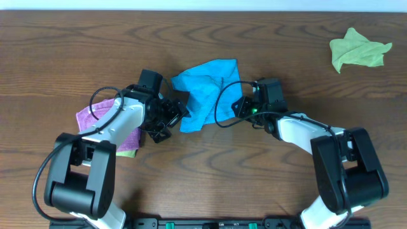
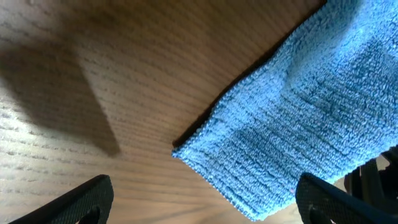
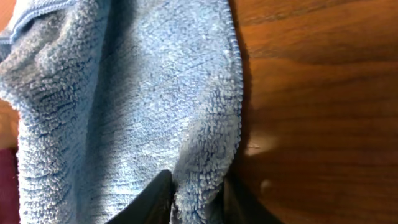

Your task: Fold the cloth

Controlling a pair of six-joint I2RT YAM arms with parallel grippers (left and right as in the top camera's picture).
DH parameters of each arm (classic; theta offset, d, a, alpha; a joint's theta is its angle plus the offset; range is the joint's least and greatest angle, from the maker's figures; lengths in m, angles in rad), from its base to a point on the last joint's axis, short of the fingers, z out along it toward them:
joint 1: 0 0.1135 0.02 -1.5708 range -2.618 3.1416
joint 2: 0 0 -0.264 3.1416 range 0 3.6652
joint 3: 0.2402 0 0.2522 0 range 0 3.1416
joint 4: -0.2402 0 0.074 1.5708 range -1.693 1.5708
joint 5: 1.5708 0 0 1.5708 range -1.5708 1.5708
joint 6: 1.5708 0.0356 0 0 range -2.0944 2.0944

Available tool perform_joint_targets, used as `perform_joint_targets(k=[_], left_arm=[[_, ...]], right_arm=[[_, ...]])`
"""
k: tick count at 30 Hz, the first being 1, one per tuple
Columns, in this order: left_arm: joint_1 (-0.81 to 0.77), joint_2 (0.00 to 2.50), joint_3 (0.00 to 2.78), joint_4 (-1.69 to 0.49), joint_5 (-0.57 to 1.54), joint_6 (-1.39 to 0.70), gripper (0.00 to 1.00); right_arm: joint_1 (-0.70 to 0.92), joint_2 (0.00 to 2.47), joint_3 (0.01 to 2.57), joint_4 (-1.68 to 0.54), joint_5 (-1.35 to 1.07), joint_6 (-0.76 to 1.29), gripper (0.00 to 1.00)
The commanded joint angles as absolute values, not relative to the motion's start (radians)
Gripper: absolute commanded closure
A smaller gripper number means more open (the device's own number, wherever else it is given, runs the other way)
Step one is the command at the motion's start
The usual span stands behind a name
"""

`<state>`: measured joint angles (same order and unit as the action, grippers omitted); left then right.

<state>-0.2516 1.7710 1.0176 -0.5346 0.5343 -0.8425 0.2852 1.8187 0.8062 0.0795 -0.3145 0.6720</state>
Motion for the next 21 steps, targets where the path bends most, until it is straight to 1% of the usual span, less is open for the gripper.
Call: perform_joint_targets(k=[1,4,6,10,13,17,21], left_arm=[[-0.270,1.812,1.028,-0.518,0.524,-0.871,0.05],[-0.286,1.832,1.028,-0.491,0.530,-0.892,0.05],[-0.293,1.837,1.028,-0.471,0.540,-0.897,0.05],[-0.295,1.837,1.028,-0.473,0.542,-0.897,0.05],[-0.295,1.837,1.028,-0.500,0.540,-0.884,0.01],[-0.298,1.837,1.028,-0.504,0.528,-0.873,0.02],[-0.319,1.837,1.028,-0.497,0.479,-0.918,0.03]], right_arm=[[0.282,1.865,0.788,0.064,-0.304,0.684,0.80],[0.283,1.865,0.788,0.064,-0.305,0.684,0.89],[0.283,1.865,0.788,0.064,-0.307,0.684,0.91],[0.283,1.865,0.788,0.064,-0.315,0.684,0.92],[0.283,1.865,0.788,0.064,-0.315,0.684,0.93],[0.282,1.865,0.788,0.064,-0.315,0.685,0.93],[0.282,1.865,0.788,0.064,-0.315,0.688,0.93]])
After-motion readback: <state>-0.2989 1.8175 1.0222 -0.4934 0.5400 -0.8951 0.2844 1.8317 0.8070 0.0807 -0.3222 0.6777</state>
